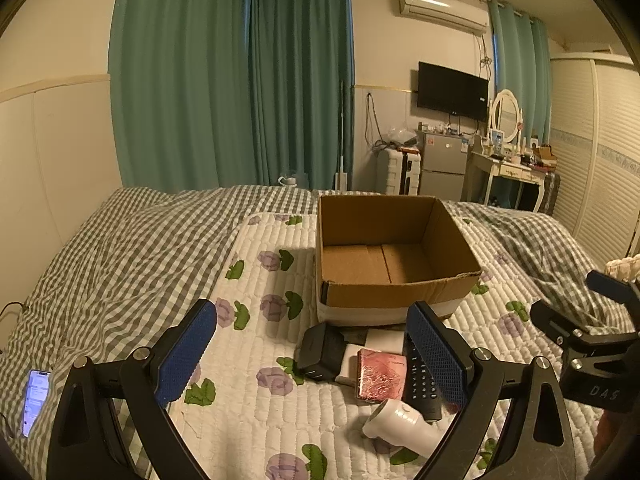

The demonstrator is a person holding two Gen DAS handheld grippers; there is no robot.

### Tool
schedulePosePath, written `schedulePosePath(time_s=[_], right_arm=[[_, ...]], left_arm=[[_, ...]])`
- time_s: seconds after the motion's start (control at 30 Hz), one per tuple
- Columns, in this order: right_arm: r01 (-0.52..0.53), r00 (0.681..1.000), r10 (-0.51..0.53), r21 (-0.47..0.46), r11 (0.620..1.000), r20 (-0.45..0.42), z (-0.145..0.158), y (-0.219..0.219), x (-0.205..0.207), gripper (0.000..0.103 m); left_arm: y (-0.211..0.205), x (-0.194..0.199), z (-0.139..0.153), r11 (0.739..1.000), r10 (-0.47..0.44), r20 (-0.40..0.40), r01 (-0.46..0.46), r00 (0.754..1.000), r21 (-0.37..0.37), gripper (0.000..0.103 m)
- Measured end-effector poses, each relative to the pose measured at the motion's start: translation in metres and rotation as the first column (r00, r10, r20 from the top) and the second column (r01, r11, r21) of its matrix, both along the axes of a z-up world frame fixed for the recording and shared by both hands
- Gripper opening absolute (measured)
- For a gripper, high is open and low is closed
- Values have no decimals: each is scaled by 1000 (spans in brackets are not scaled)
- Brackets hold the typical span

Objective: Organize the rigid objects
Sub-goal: 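Grasp the white hair dryer with the left tool while the right tool grasps the deodorant stick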

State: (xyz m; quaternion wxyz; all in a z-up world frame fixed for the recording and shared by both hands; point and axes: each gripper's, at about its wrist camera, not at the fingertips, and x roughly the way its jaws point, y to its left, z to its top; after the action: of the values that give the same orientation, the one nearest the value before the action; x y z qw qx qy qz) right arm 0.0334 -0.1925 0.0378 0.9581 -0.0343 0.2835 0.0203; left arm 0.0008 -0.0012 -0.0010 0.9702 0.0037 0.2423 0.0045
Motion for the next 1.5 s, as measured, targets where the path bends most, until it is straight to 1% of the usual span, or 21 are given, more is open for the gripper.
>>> schedulePosePath(time_s=[0.1, 0.2, 0.27, 0.37, 0.43, 0.53, 0.63, 0.8, 0.83, 0.87, 0.9, 1.0, 1.03, 1.13, 1.2, 1.27, 1.33, 1.4, 1.43, 1.47, 1.5], right_arm=[[1, 1000, -1, -3, 1000, 1, 1, -1, -2, 103], [9, 1000, -9, -13, 1000, -2, 2, -4, -4, 103], [20, 1000, -20, -18, 1000, -14, 1, -7, -2, 103], [29, 999, -29, -20, 999, -45, -9, -14, 3, 103], [32, 996, -37, -55, 998, -77, -23, -15, 8, 103], [26, 991, -36, -77, 997, -133, -42, -17, 14, 103], [15, 984, -24, -48, 999, -176, -53, -22, 19, 103], [8, 975, -12, -20, 1000, -220, -63, -24, 27, 103], [7, 974, -12, -23, 1000, -225, -64, -24, 27, 103], [8, 973, -14, -27, 1000, -230, -66, -23, 28, 103], [6, 972, -13, -29, 1000, -234, -67, -23, 29, 103], [2, 969, -9, -31, 1000, -246, -70, -21, 31, 103], [2, 968, -10, -34, 999, -250, -70, -21, 31, 103], [-1, 965, -10, -43, 999, -263, -71, -19, 33, 103], [-9, 960, -6, -52, 999, -279, -71, -15, 37, 103], [-15, 953, -5, -64, 998, -302, -73, -10, 44, 103], [-34, 945, 12, -59, 998, -327, -78, -5, 51, 99], [-53, 930, 35, -38, 998, -367, -88, 0, 61, 87], [-64, 920, 50, -23, 998, -389, -95, 3, 67, 83], [-68, 912, 56, -14, 998, -405, -101, 5, 72, 77], [-69, 906, 59, -8, 998, -420, -106, 7, 76, 73]], left_arm=[[-3, -2, 5, 1000, -1, -9, 0, 1000, -20, 98], [-5, 2, 3, 998, 32, -63, -35, 997, -44, 98], [-8, 7, -7, 997, 57, -105, -62, 993, -46, 98], [-19, 17, -38, 996, 79, -194, -84, 978, -19, 98], [-29, 24, -67, 996, 88, -282, -91, 955, 1, 98], [-43, 24, -98, 997, 63, -365, -73, 929, -13, 96], [-60, 24, -118, 999, 17, -414, -33, 910, -32, 96], [-77, 31, -135, 999, -23, -459, 6, 888, -37, 95], [-77, 33, -139, 999, -26, -468, 5, 883, -46, 92], [-74, 37, -141, 997, -48, -474, 17, 879, -70, 77], [-73, 37, -142, 995, -73, -479, 30, 875, -97, 73], [-69, 35, -134, 992, -106, -462, 64, 880, -105, 63], [-67, 34, -128, 992, -112, -452, 73, 885, -102, 62], [-62, 33, -110, 994, -108, -405, 97, 908, -48, 62], [-54, 35, -97, 994, -108, -378, 105, 919, -29, 62], [-45, 41, -86, 994, -111, -366, 111, 924, -22, 62], [-39, 46, -79, 994, -106, -356, 113, 929, 0, 62], [-34, 52, -78, 994, -102, -361, 112, 927, 8, 62], [-30, 55, -79, 995, -94, -368, 103, 925, 4, 62], [-27, 57, -80, 995, -89, -376, 98, 922, 4, 62], [-24, 60, -83, 996, -80, -385, 91, 920, 10, 62]])
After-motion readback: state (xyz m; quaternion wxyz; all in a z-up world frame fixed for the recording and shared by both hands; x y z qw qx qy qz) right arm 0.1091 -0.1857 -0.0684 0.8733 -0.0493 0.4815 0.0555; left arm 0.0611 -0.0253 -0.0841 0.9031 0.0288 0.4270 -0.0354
